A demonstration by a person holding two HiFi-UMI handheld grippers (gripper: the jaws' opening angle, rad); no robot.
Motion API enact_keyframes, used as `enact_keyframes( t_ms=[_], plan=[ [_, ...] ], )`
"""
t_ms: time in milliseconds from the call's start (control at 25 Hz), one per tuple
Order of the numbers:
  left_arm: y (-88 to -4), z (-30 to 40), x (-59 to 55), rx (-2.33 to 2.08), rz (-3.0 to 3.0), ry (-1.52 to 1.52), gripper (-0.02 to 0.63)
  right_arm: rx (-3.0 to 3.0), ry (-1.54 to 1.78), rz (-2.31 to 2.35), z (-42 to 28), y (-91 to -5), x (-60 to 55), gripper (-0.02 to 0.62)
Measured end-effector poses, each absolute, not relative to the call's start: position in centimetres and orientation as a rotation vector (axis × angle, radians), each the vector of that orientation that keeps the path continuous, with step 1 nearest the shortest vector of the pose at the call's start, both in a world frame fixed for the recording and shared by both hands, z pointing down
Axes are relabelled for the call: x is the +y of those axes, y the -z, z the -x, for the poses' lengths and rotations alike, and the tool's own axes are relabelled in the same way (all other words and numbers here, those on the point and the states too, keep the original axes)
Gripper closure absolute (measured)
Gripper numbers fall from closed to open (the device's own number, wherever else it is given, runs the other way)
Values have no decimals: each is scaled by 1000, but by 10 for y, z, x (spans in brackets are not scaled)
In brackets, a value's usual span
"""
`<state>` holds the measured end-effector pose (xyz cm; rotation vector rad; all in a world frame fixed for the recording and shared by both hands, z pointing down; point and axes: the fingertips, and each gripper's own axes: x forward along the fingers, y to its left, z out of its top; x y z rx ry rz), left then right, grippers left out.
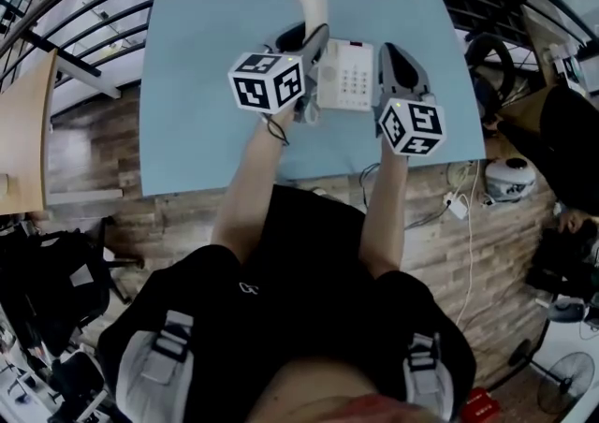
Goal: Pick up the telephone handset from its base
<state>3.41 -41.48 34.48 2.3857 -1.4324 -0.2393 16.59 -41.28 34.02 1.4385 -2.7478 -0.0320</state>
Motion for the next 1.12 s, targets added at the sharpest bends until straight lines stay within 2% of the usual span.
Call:
enact_keyframes(
  t_ms=[1120],
  plan=[
    [-358, -42, -431, -1401, -2435, 118, 502, -2710, 45, -1434, -170, -347, -429, 598]
  ],
)
